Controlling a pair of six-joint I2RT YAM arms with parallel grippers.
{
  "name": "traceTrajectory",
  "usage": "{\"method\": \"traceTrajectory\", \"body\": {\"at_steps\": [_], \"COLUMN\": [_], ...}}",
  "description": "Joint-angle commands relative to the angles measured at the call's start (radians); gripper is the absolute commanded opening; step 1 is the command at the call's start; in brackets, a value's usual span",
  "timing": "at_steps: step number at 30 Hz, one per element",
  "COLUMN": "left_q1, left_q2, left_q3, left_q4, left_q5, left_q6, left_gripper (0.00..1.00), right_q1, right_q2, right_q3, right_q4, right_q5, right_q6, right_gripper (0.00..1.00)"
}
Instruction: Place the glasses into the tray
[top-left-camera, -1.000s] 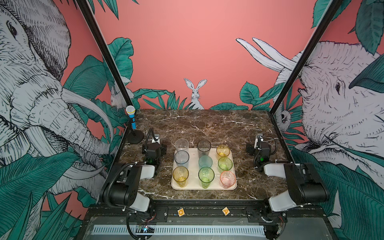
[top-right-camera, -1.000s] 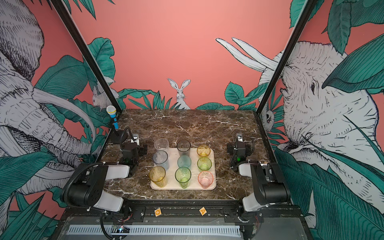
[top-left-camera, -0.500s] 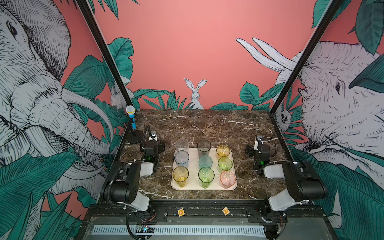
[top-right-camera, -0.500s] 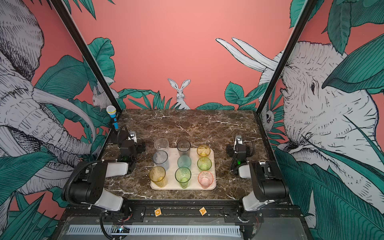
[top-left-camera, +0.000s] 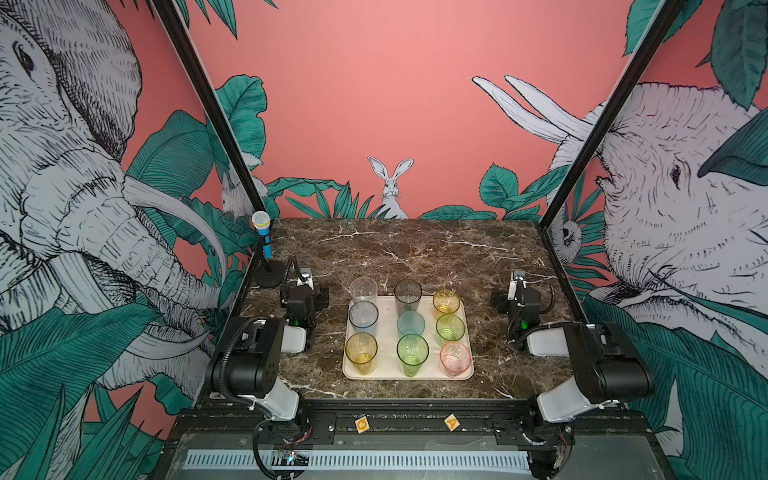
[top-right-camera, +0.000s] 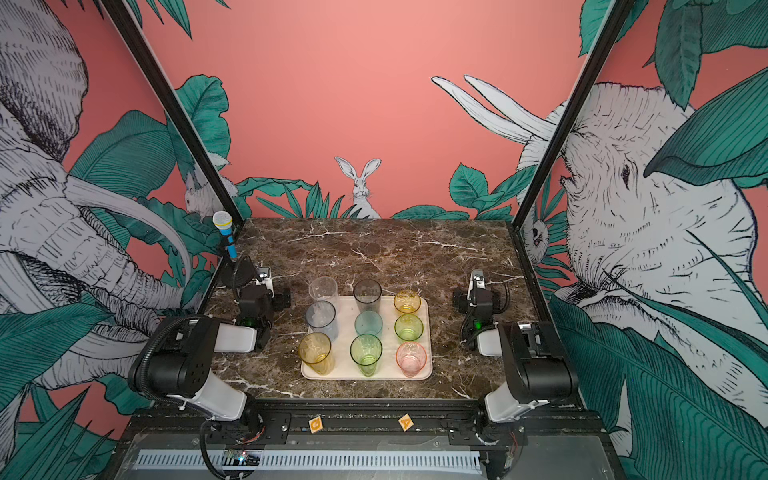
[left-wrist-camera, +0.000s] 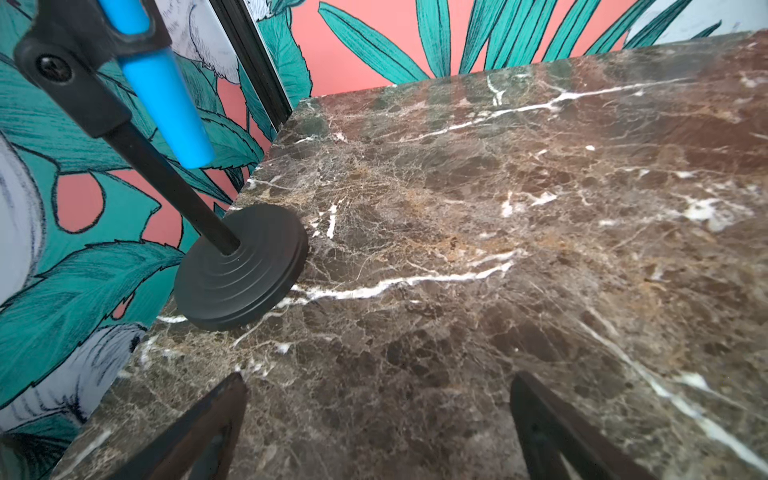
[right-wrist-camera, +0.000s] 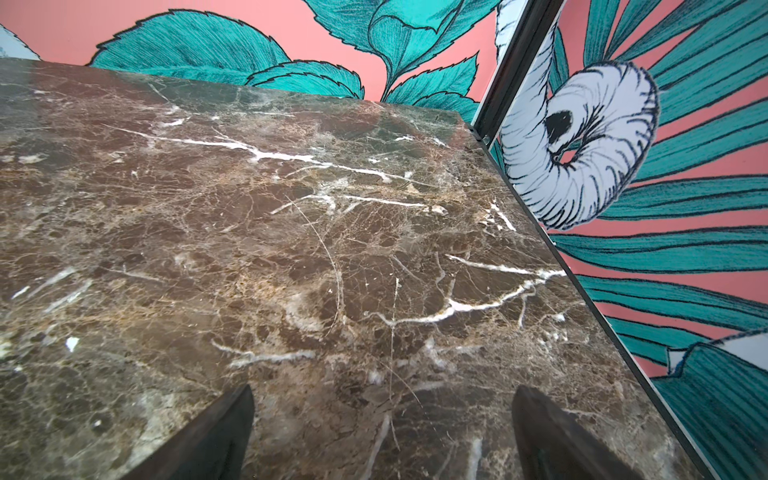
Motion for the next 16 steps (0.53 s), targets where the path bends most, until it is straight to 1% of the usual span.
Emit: {"method": "traceTrajectory", "body": {"at_steps": [1, 3, 6, 8, 11, 16], "left_q1": [0.003, 0.004, 0.005, 0.004, 0.004, 0.004], "left_q2": [-0.029, -0.011, -0.026, -0.017, -0.022, -0.026], "left_q3": [0.006, -0.002, 0.004, 0.003, 0.009, 0.001], "left_q4": [-0.005, 0.041, 0.001, 0.021, -0.002, 0.011], "left_q5": [0.011, 0.007, 0.011, 0.007, 0.010, 0.013], "left_q6": [-0.013, -0.004, -0.011, -0.008, -0.011, -0.010], "left_gripper": [1.00, 0.99, 1.00, 1.00, 0.99, 1.00], "right_q1": [-0.003, -0.003, -0.003, -0.003, -0.003, -0.003], "right_q2": [0.001, 0.002, 0.002, 0.001, 0.002, 0.001], "right_q3": [0.004, 0.005, 0.005, 0.005, 0.005, 0.004], "right_q4": [0.047, 0.048, 0.048, 0.048, 0.048, 0.048], "right_q5": [-0.006, -0.005, -0.005, -0.005, -0.006, -0.006], "right_q6": [-0.005, -0.005, -0.004, -0.005, -0.005, -0.005], "right_gripper": [0.99, 0.99, 0.99, 0.99, 0.99, 0.99]}}
